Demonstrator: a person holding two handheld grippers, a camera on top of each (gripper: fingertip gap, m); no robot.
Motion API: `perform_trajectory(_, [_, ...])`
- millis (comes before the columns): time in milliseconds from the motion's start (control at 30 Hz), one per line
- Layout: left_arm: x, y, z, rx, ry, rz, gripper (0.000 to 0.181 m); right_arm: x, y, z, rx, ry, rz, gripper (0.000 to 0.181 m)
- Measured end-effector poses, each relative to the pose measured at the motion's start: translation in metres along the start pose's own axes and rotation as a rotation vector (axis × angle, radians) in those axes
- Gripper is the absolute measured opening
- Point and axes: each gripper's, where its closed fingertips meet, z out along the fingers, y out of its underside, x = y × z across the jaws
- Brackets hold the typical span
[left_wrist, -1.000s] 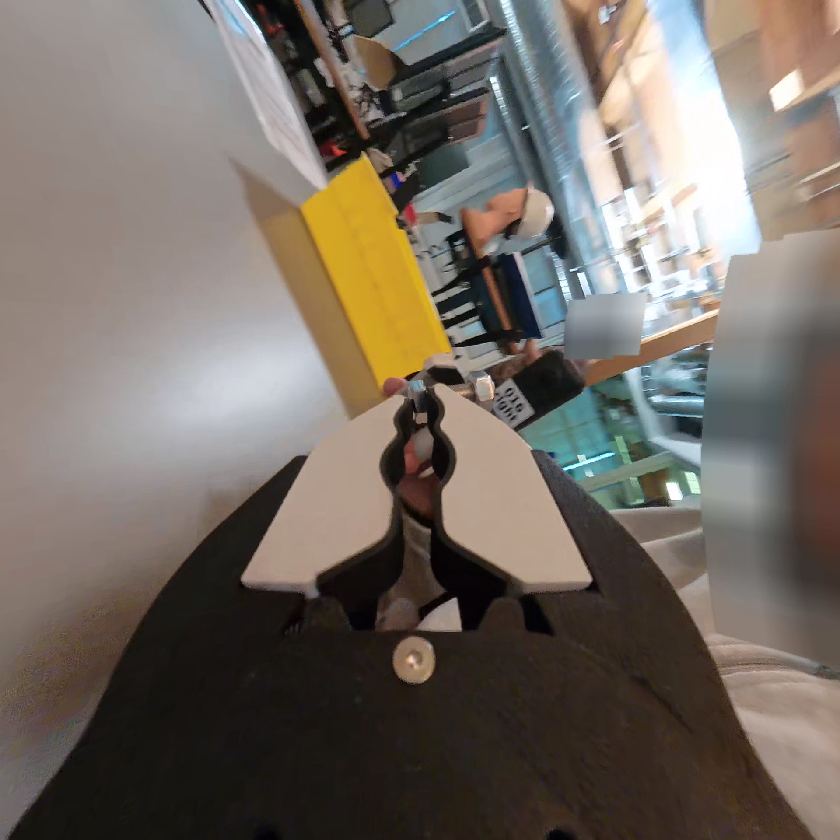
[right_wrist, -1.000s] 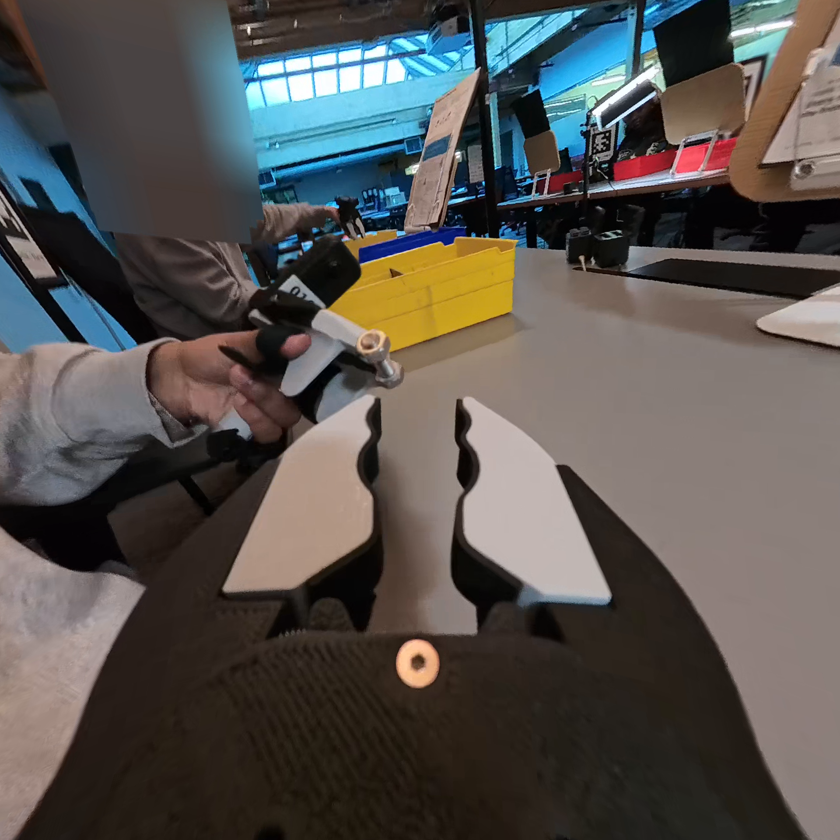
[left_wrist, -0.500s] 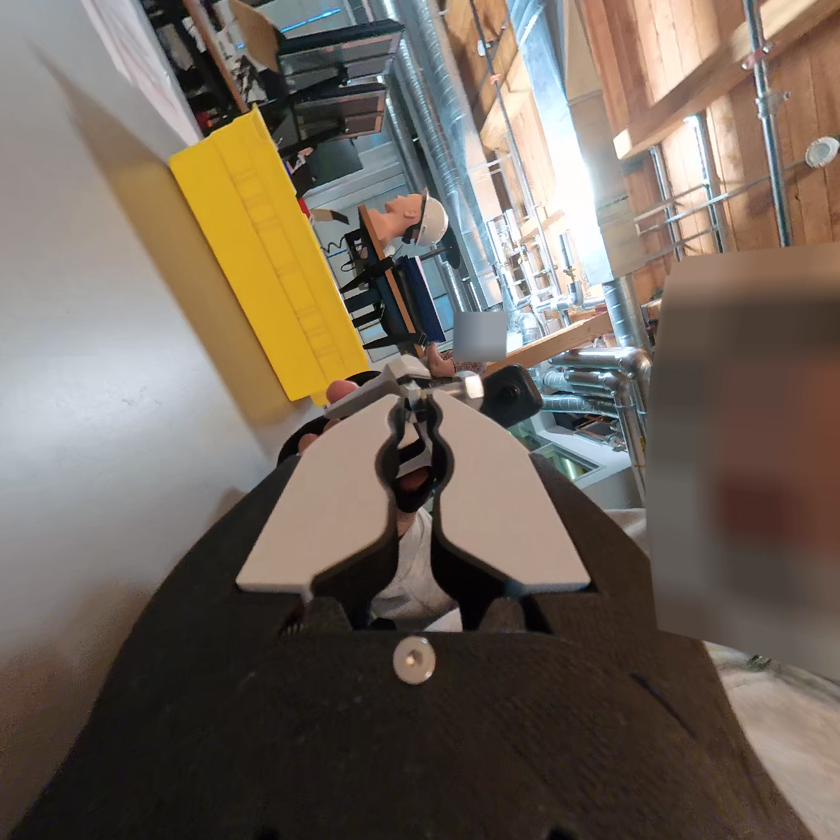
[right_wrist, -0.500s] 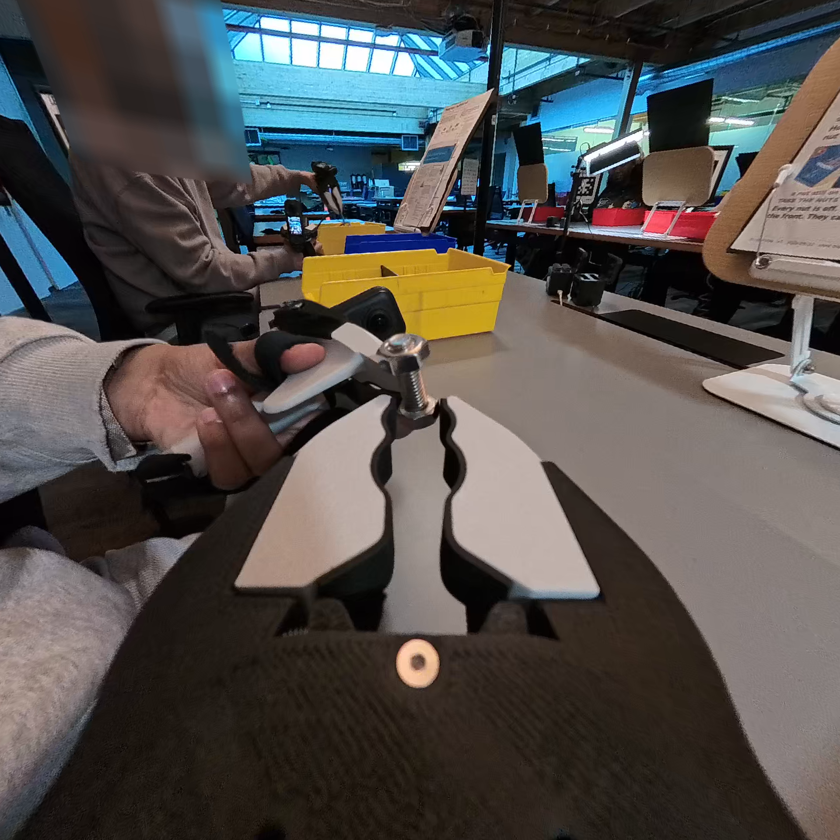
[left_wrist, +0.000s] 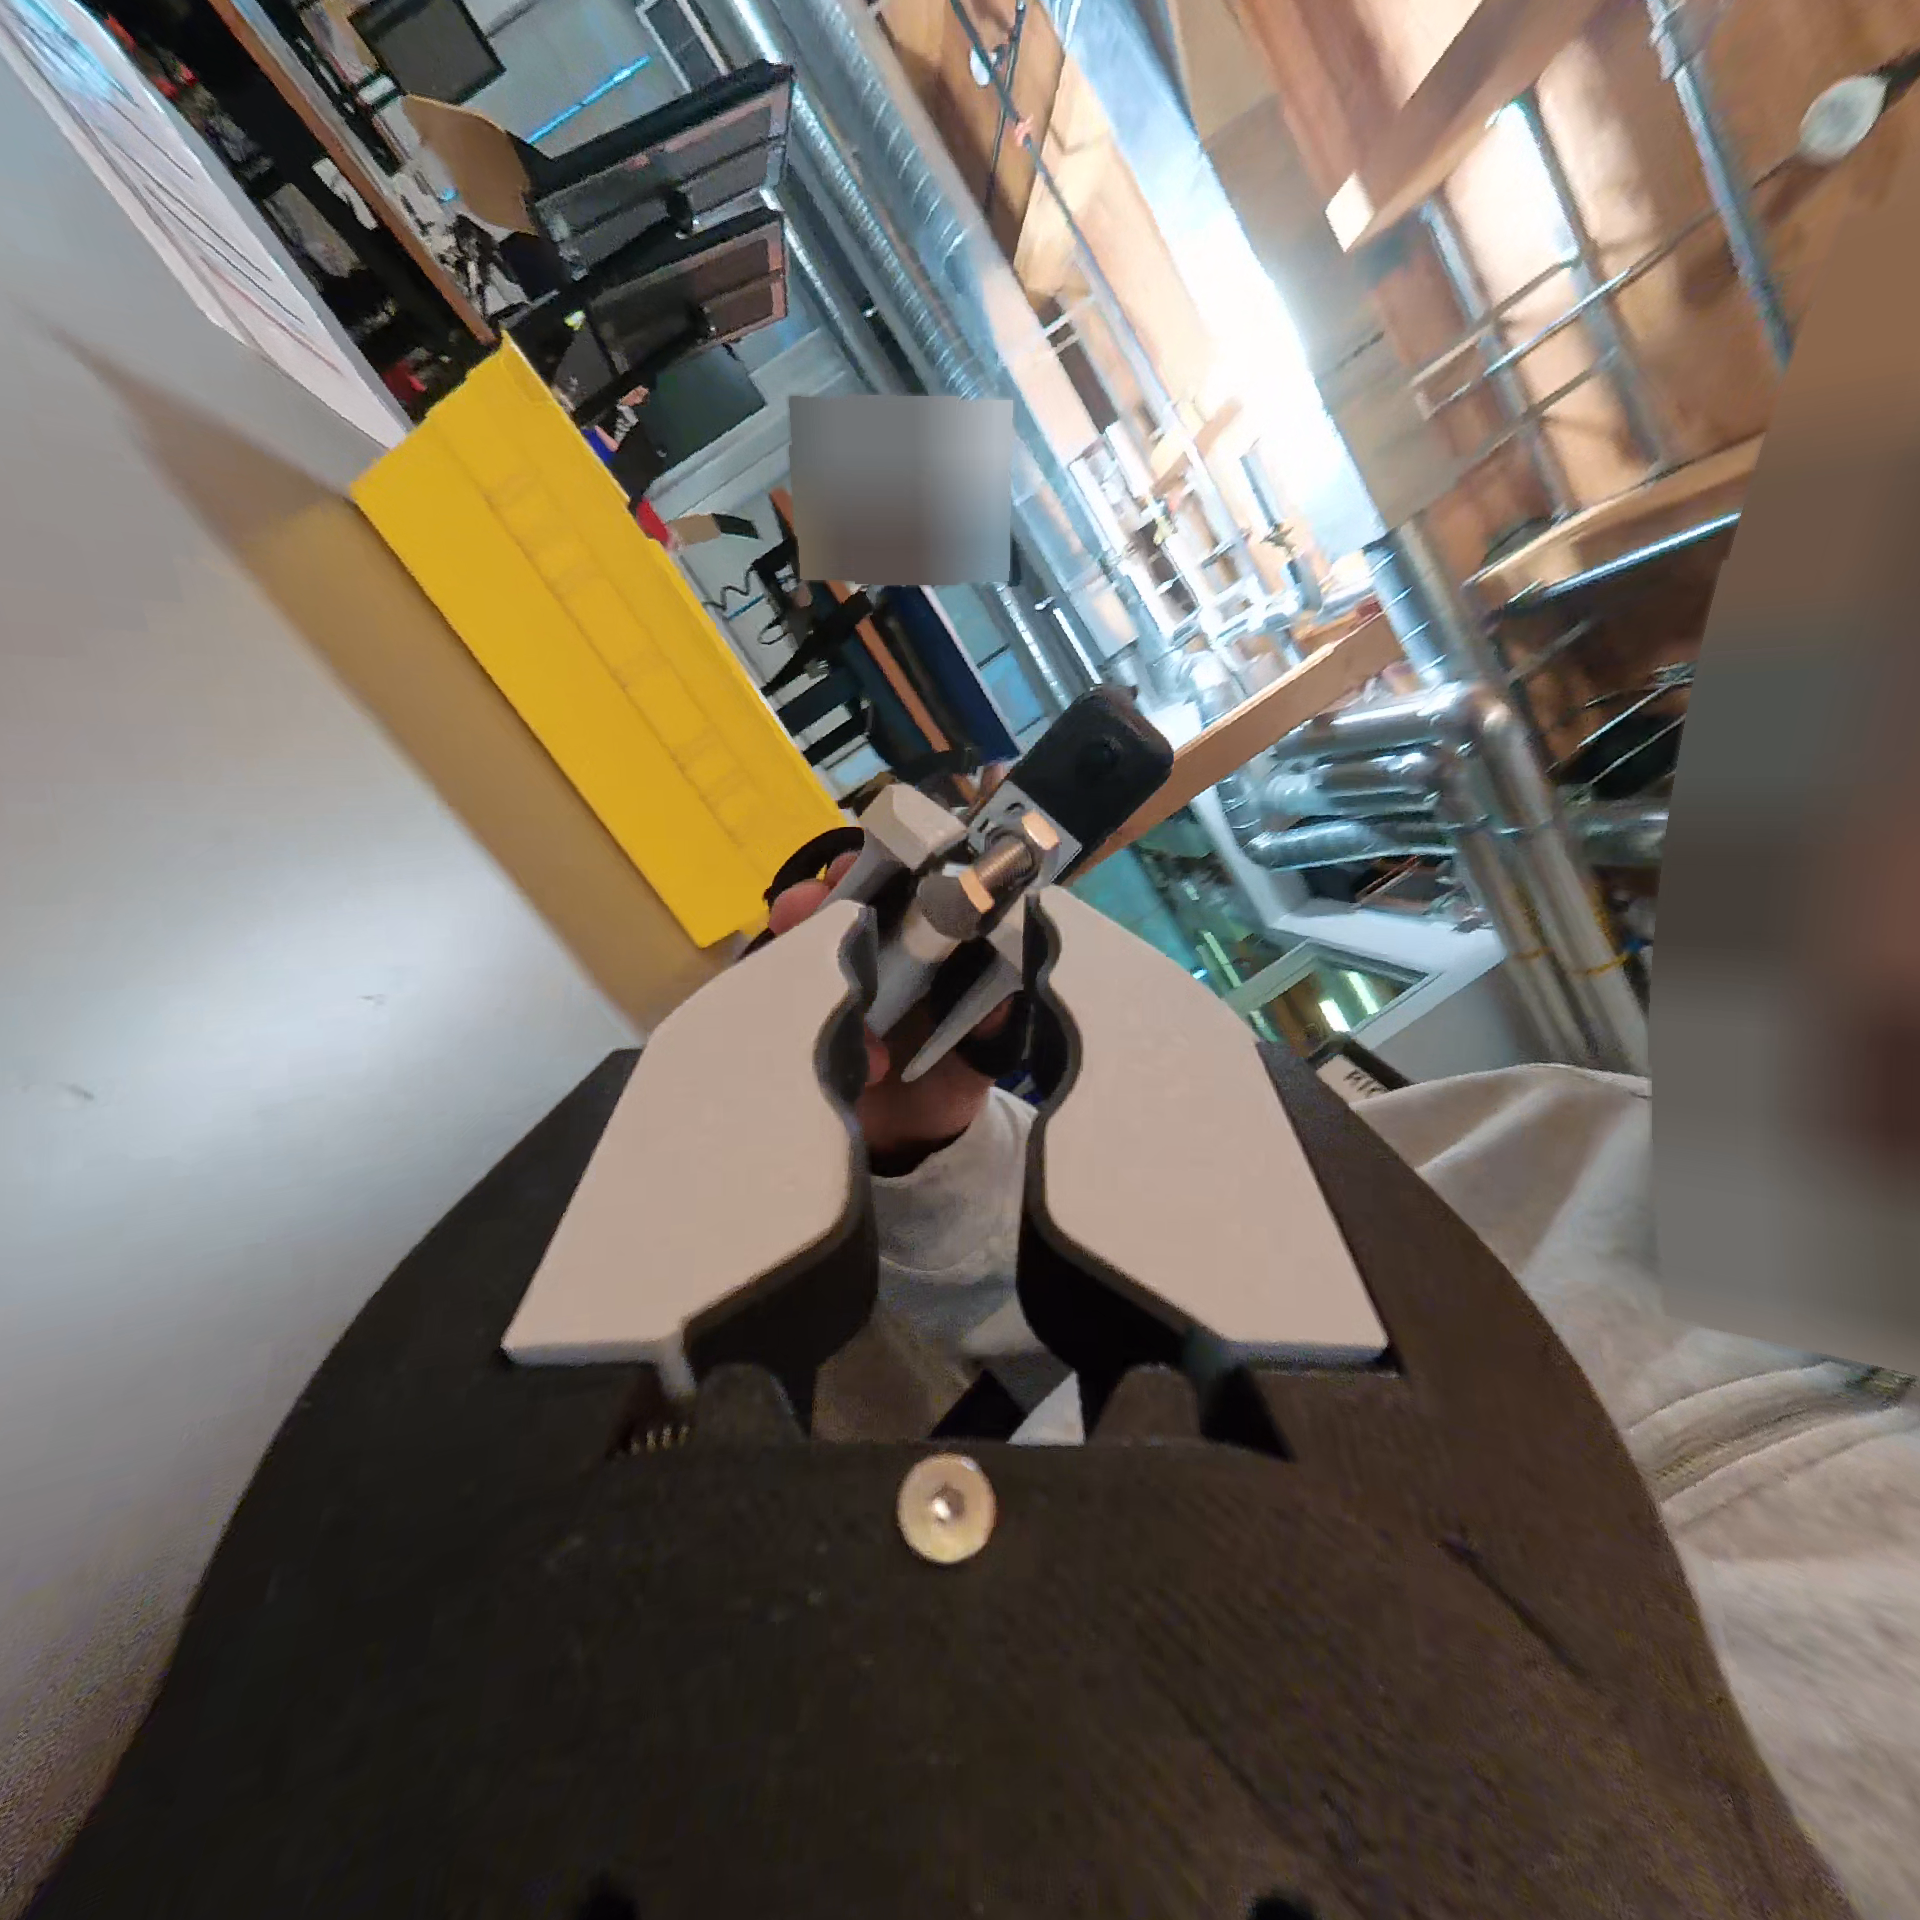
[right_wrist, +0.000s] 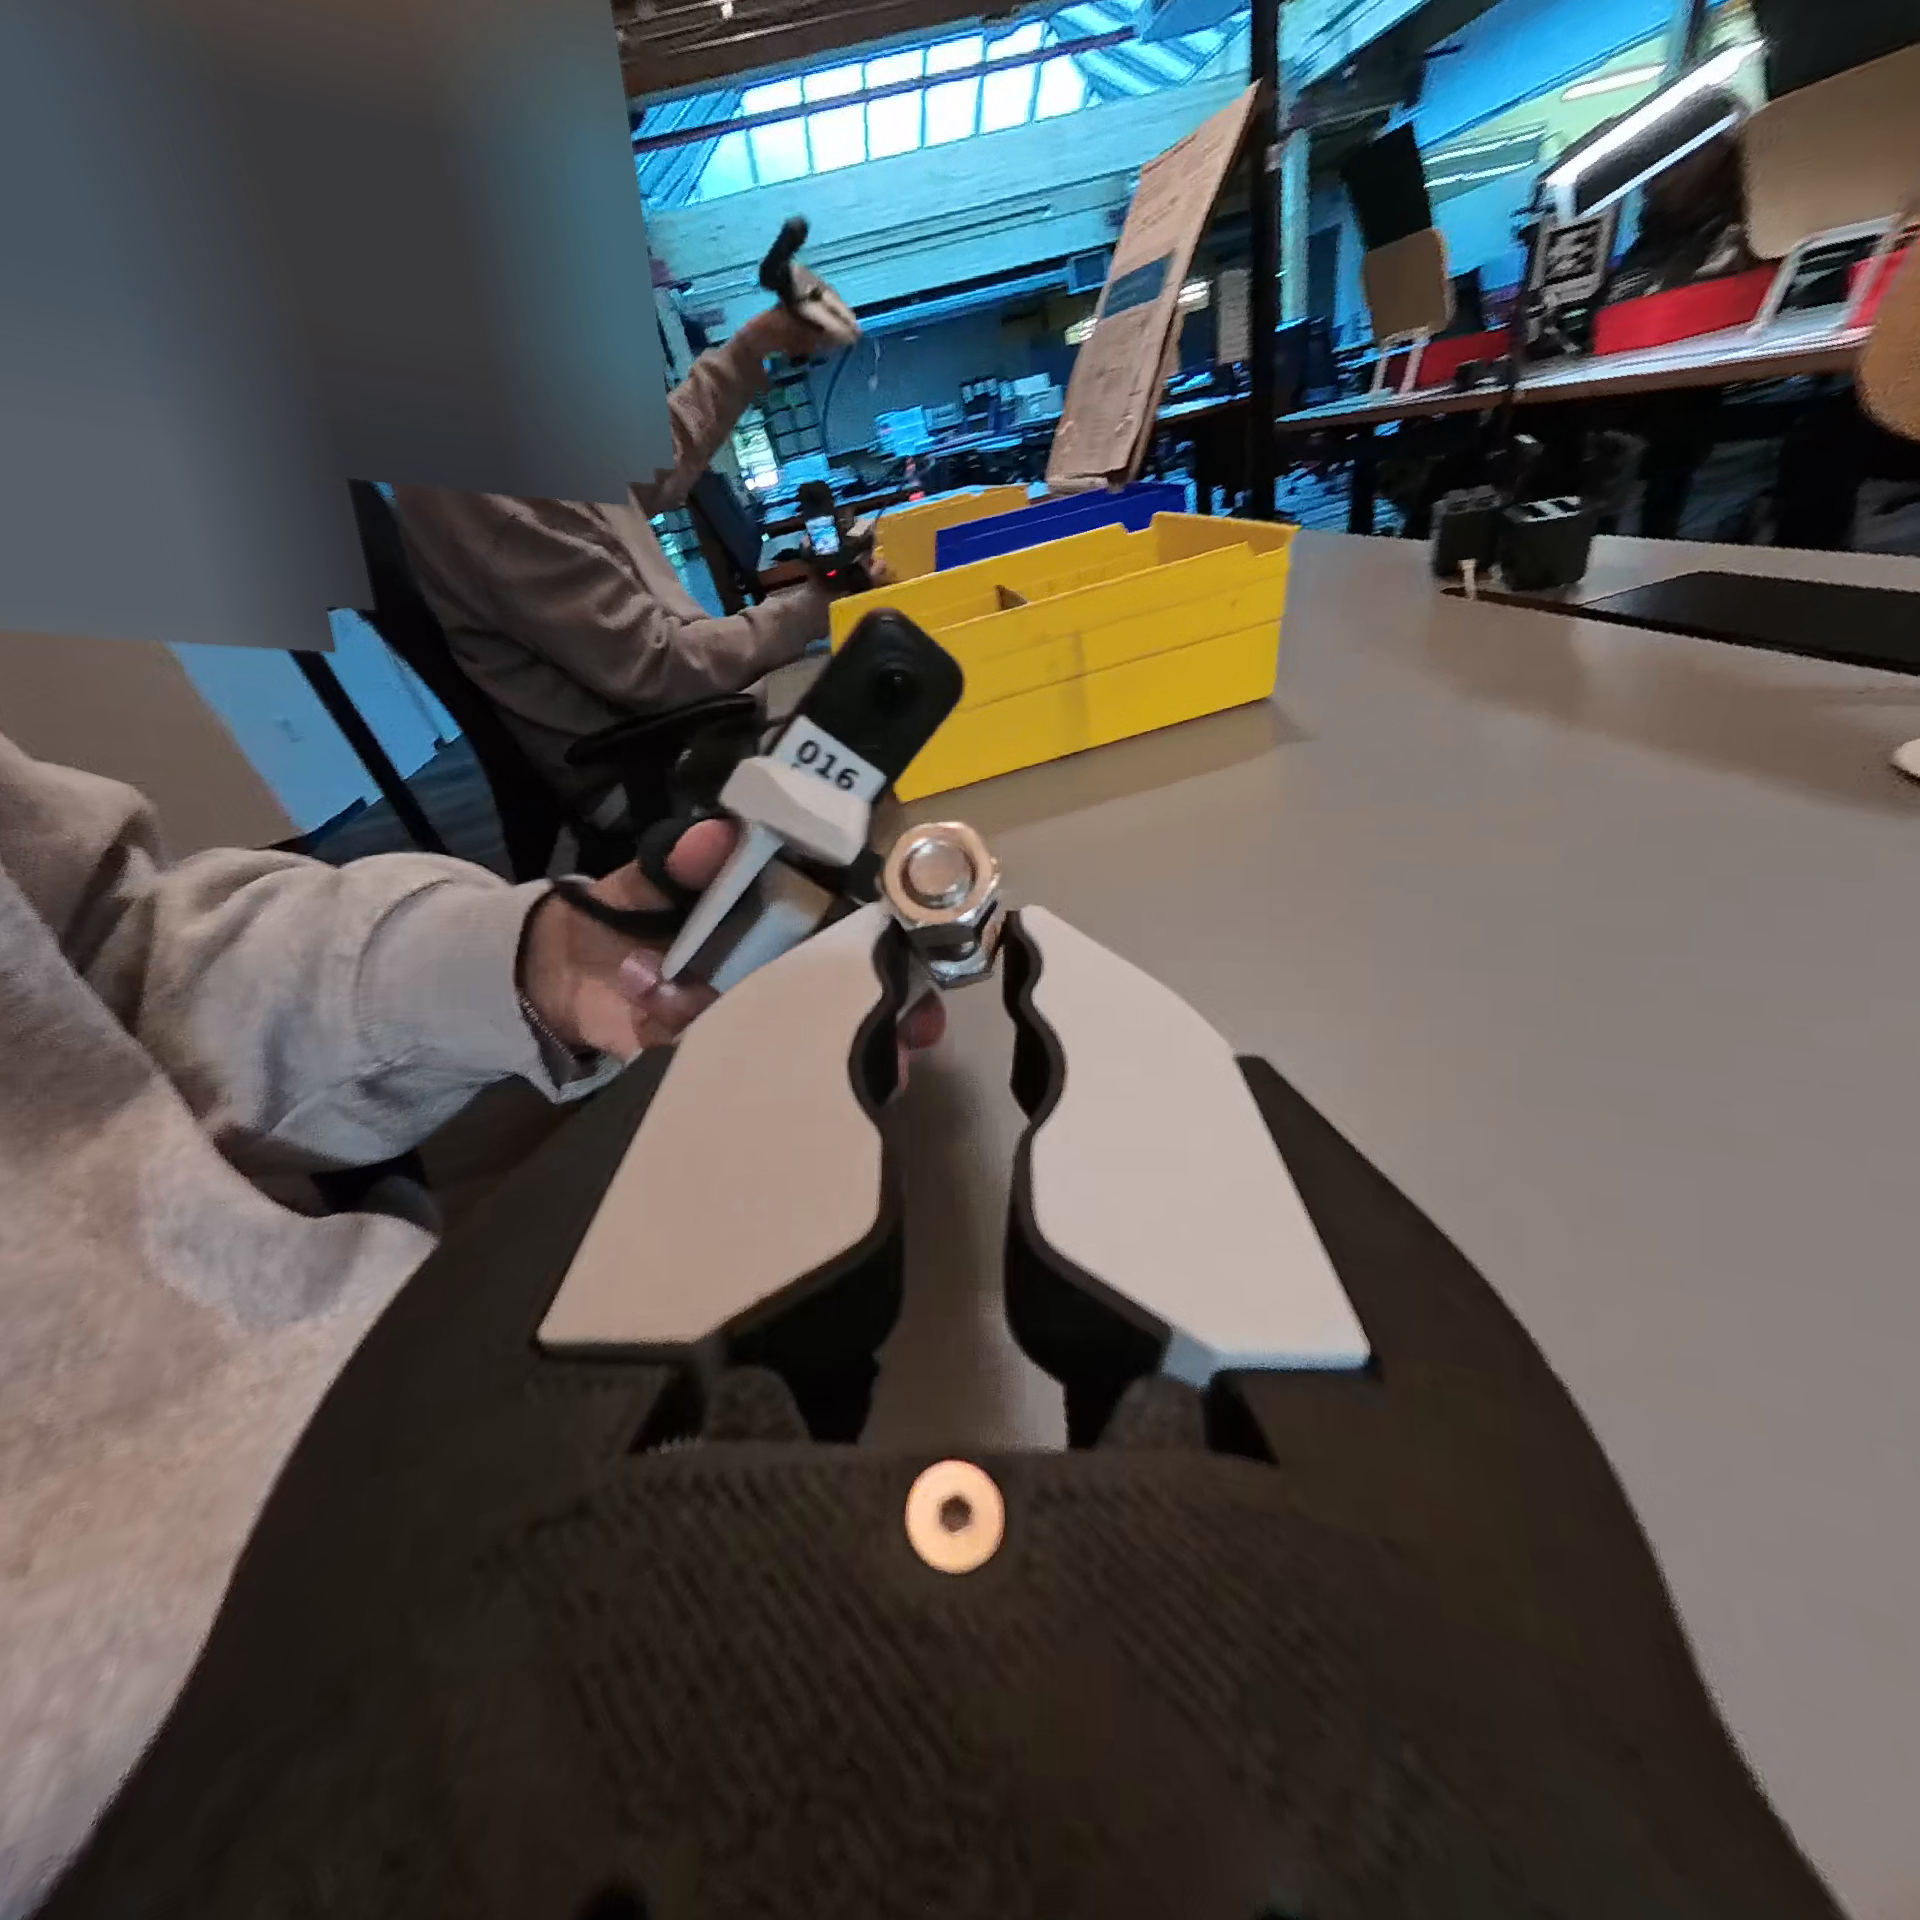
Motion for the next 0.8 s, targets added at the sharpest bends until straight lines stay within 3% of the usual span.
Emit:
perform_trajectory(300, [0.001,0.027,0.01,-0.121,0.061,-0.145,0.02,-0.019,0.017,0.007,-0.125,-0.057,-0.133,0.017])
perform_trajectory(800, [0.007,0.016,0.014,0.058,0.182,-0.353,0.016,-0.021,0.011,0.009,-0.044,-0.045,-0.156,0.018])
